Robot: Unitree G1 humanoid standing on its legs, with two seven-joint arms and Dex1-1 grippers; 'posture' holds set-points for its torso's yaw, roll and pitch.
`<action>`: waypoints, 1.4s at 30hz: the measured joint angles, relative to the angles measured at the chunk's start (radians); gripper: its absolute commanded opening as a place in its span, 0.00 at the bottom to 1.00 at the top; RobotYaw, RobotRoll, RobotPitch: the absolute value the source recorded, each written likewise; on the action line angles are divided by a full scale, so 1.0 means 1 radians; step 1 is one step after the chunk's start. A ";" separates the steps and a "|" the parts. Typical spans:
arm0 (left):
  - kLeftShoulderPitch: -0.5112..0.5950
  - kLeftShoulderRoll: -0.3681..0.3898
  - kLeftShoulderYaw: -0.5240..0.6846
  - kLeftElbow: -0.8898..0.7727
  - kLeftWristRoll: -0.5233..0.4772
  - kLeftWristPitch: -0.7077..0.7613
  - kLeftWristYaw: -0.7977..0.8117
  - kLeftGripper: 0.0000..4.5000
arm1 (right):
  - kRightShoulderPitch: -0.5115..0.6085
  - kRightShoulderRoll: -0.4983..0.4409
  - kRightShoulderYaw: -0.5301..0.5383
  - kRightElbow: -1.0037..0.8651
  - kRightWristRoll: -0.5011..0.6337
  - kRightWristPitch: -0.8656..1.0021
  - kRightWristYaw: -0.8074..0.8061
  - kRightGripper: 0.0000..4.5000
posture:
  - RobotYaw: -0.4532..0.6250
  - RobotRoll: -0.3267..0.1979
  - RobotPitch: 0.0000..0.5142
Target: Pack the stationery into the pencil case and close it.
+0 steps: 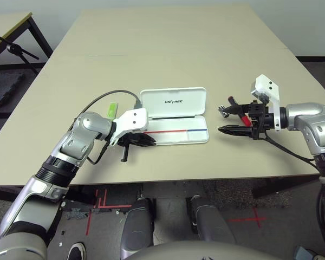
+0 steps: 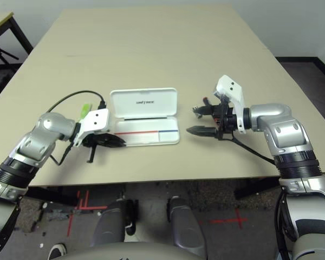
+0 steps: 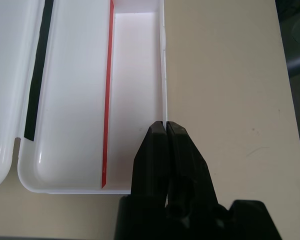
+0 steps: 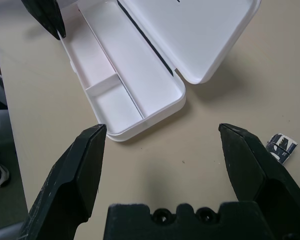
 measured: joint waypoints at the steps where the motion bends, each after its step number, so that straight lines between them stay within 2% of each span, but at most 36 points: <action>1: 0.002 0.000 0.000 0.000 0.001 0.000 0.000 0.01 | 0.001 0.000 0.000 0.000 0.000 0.000 0.000 1.00 | 0.34 0.62 0.23; 11: 0.022 0.000 -0.001 -0.003 0.021 0.000 0.005 0.01 | 0.004 0.000 0.001 0.000 0.000 0.000 0.000 1.00 | 0.35 0.62 0.23; 14: 0.025 0.002 -0.001 -0.012 0.023 0.001 0.006 0.17 | 0.004 0.000 0.002 0.000 0.000 -0.001 0.000 1.00 | 0.35 0.62 0.23; 20: 0.043 0.017 0.006 -0.067 0.014 0.033 0.002 0.67 | 0.004 0.001 0.005 0.000 -0.001 -0.003 -0.001 1.00 | 0.35 0.62 0.22; 24: 0.065 0.030 0.021 -0.143 -0.025 0.076 -0.010 1.00 | 0.003 0.002 0.007 0.002 -0.001 -0.007 -0.001 1.00 | 0.36 0.62 0.23; 30: 0.068 0.087 0.105 -0.262 -0.127 0.163 -0.021 1.00 | 0.000 0.002 0.007 0.006 -0.001 -0.012 -0.001 1.00 | 0.36 0.62 0.23; 37: 0.026 0.133 0.216 -0.310 -0.240 0.266 -0.016 1.00 | -0.021 0.011 -0.012 0.005 0.045 0.003 -0.013 1.00 | 0.36 0.62 0.24; 42: -0.001 0.138 0.259 -0.332 -0.294 0.301 -0.001 1.00 | -0.071 0.048 -0.075 0.030 0.059 0.025 -0.123 1.00 | 0.35 0.62 0.24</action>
